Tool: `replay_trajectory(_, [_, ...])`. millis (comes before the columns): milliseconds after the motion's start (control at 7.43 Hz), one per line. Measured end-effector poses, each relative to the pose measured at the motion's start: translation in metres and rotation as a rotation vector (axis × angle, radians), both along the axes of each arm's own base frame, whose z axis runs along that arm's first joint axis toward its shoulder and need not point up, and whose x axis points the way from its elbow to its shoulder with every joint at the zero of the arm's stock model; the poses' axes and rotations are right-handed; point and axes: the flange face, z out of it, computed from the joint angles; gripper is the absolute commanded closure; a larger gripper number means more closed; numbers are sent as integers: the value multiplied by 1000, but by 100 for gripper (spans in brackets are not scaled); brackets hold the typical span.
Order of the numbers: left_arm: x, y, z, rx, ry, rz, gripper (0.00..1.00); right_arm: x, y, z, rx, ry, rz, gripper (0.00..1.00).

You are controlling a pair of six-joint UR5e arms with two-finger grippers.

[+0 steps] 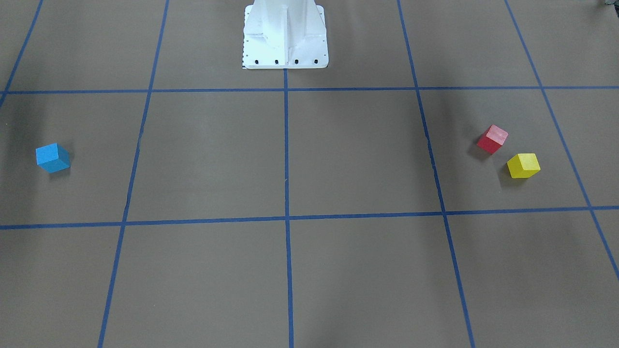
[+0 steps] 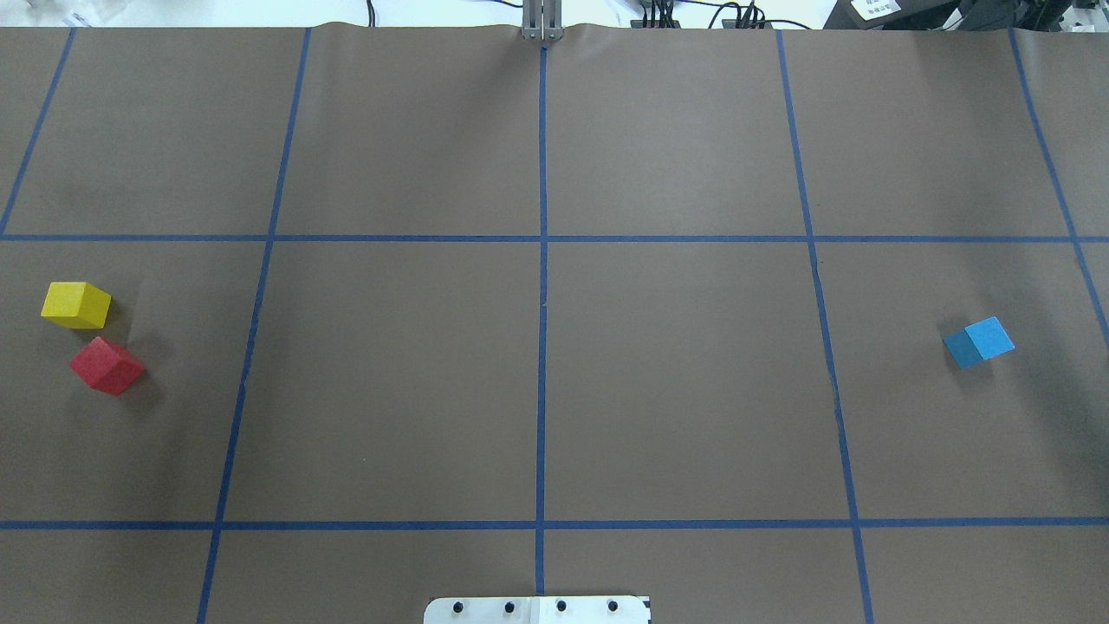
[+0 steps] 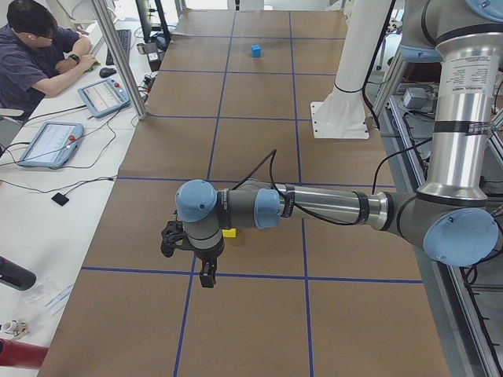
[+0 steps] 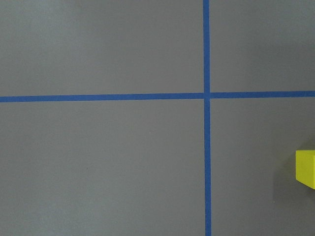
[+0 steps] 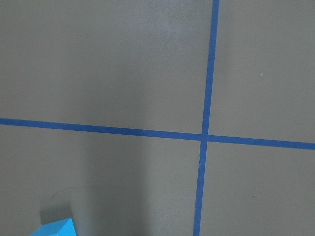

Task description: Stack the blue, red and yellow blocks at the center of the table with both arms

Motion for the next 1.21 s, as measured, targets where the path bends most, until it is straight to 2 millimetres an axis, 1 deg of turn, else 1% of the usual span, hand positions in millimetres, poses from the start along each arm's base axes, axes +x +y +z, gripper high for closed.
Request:
replay_trajectory(404, [1, -2, -2, 12, 0, 7, 0, 2, 10, 9, -15, 1, 1, 0])
replay_trajectory(538, [1, -2, -2, 19, -1, 9, 0, 1, 9, 1, 3, 0, 1, 0])
replay_trajectory(673, [1, -2, -3, 24, 0, 9, 0, -3, 6, -18, 38, 2, -2, 0])
replay_trajectory(807, [1, -3, -4, 29, 1, 9, 0, -15, -5, -44, 74, 4, -5, 0])
replay_trajectory(942, [2, -4, -6, 38, 2, 10, 0, -36, -24, -80, 117, -7, -14, 0])
replay_trajectory(1076, [2, -5, -7, 50, 2, 10, 0, -71, -34, -102, 143, -30, -57, 0])
replay_trajectory(1211, [3, -6, -7, 55, 2, 12, 0, -116, -34, -111, 171, -46, -117, 0])
